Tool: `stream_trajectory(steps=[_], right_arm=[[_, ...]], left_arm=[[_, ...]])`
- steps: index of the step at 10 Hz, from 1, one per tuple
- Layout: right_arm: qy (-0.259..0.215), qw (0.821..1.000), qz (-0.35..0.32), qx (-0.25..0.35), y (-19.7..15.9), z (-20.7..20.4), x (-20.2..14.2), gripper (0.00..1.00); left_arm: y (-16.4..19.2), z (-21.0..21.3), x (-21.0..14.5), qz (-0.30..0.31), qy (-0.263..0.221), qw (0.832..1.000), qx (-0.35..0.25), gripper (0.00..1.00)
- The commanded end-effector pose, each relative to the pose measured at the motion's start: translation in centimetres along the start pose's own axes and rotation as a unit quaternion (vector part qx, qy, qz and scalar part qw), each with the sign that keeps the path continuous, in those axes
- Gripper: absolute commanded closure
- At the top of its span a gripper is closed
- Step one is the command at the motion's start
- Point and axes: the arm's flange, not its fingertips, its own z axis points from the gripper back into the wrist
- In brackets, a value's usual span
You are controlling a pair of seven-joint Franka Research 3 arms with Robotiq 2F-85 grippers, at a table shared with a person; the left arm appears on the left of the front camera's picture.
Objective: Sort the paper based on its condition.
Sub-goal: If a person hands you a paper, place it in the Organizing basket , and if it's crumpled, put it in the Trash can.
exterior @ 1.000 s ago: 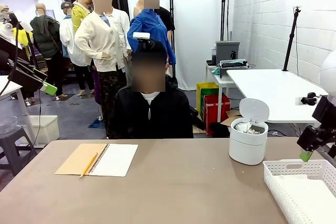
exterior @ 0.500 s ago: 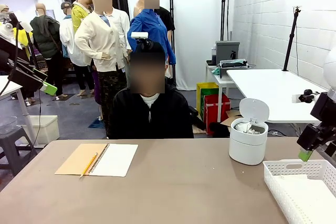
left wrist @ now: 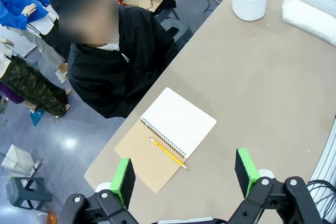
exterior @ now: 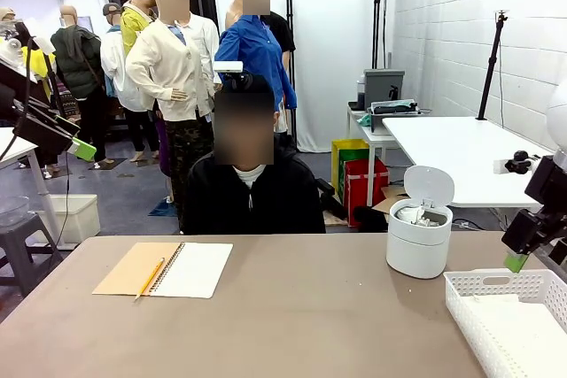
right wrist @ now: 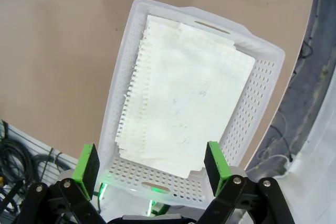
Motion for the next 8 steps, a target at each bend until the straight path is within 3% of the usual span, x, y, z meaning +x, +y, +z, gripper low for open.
stream_trajectory(steps=[1,5,8], right_arm=[[0.0,0.999,0.031,0.041,1.5,0.2,0.3,0.0],[-0.033,0.98,0.1,0.167,7.1,2.1,4.1,0.0],[-0.096,0.96,0.169,0.201,11.0,3.4,8.6,0.0]], left_arm=[[0.0,0.0,0.0,0.003,0.002,1.0,0.006,0.0],[0.0,0.0,0.0,0.003,0.002,1.0,0.006,0.0],[0.0,0.0,0.0,0.003,0.002,1.0,0.006,0.0]])
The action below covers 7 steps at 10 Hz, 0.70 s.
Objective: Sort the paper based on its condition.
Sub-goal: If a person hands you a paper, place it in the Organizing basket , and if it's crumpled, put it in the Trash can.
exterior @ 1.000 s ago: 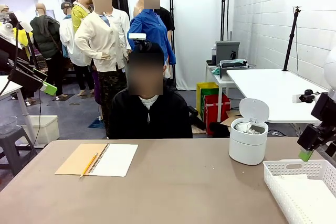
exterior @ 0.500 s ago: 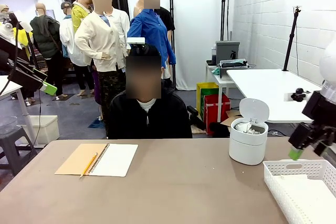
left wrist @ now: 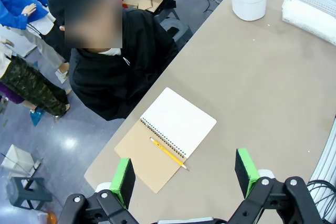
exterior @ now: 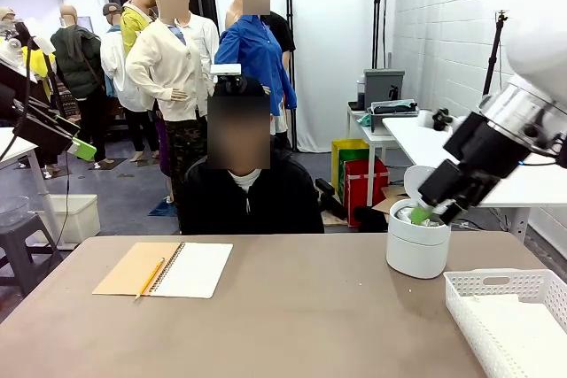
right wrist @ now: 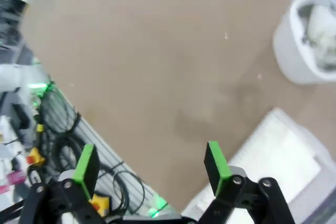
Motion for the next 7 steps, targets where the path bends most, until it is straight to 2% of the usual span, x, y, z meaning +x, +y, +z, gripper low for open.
stream_trajectory(steps=[1,3,5,7], right_arm=[[-0.042,0.997,0.053,0.028,-0.1,-0.9,3.8,0.0],[-0.083,0.993,0.082,0.035,1.3,-0.5,6.9,0.0],[-0.134,0.982,0.129,0.018,3.6,0.2,8.6,0.0],[-0.159,0.973,0.166,-0.009,5.9,1.0,9.8,0.0]], left_arm=[[0.0,0.0,0.0,0.003,0.002,1.0,0.006,0.0],[0.0,0.0,0.0,0.003,0.002,1.0,0.006,0.0],[0.0,0.0,0.0,0.003,0.002,1.0,0.006,0.0],[0.0,0.0,0.0,0.003,0.002,1.0,0.006,0.0]])
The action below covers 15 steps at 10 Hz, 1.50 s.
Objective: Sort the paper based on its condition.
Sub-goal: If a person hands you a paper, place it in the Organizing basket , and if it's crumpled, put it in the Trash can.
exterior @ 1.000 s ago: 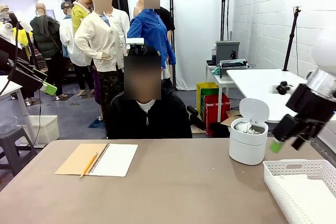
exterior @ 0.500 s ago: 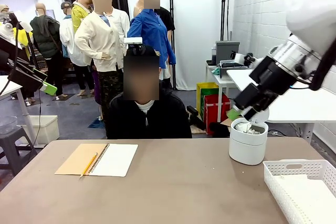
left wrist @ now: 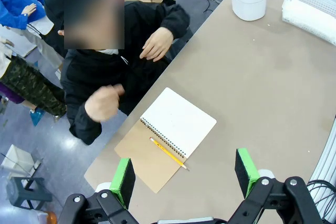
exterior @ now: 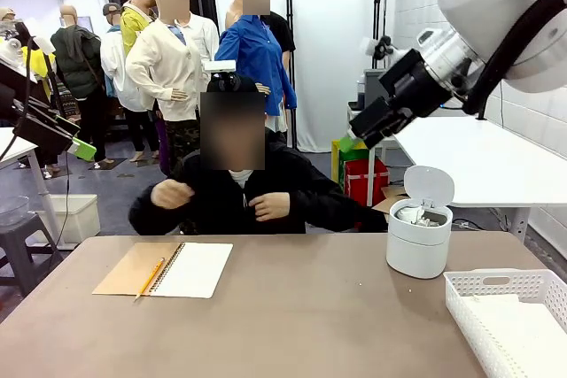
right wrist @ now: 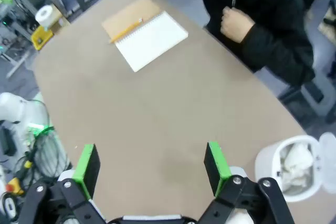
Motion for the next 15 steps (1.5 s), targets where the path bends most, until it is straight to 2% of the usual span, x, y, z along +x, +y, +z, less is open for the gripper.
stream_trajectory(steps=[1,7,15], right_arm=[[-0.026,0.999,0.043,-0.004,1.0,-0.7,1.0,0.0],[-0.035,0.995,0.096,-0.018,3.5,-1.3,4.2,0.0],[-0.032,0.994,0.101,-0.02,3.9,-1.3,4.0,0.0]], left_arm=[[0.0,0.0,0.0,0.003,0.002,1.0,0.006,0.0],[0.0,0.0,0.0,0.003,0.002,1.0,0.006,0.0],[0.0,0.0,0.0,0.003,0.002,1.0,0.006,0.0]])
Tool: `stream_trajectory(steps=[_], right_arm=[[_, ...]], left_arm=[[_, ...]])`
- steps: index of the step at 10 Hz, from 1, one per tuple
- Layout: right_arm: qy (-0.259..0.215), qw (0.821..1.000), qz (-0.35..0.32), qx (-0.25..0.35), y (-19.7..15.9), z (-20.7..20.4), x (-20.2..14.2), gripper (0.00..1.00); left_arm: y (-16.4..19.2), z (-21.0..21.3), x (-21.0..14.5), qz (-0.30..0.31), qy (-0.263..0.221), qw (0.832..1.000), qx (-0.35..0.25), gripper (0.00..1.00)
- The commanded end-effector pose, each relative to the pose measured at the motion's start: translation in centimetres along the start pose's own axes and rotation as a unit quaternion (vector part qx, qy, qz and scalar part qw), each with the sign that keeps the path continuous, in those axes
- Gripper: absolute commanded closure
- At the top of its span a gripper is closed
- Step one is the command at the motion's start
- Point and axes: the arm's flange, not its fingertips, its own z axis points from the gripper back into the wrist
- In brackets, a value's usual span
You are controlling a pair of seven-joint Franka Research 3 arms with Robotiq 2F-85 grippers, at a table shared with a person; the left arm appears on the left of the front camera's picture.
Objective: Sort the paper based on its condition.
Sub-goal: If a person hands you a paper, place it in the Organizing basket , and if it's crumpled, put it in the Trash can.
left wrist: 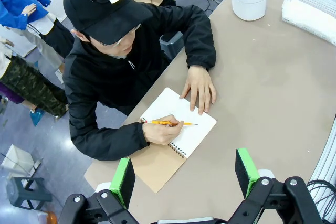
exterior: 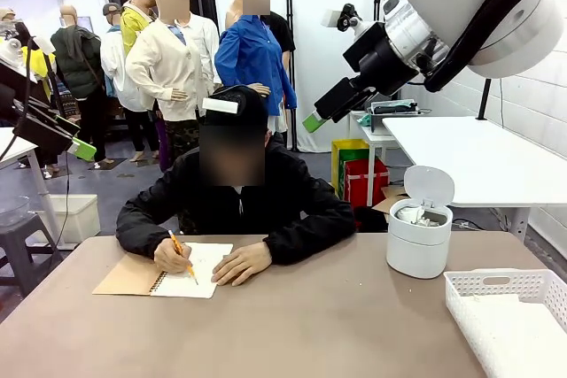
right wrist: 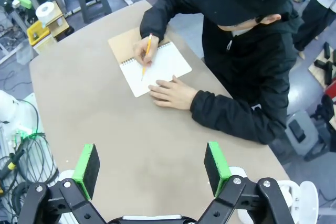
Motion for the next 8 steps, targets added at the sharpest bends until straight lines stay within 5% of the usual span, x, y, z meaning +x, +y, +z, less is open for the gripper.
stream_trajectory(steps=[1,8], right_arm=[[-0.002,1.0,0.019,-0.01,-0.17,-0.43,0.07,0.0],[0.0,1.0,0.0,0.0,0.0,0.0,0.0,0.0]], left_arm=[[-0.04,0.01,0.0,0.003,0.002,1.0,0.006,0.0],[-0.04,0.01,0.0,0.003,0.002,1.0,0.006,0.0]])
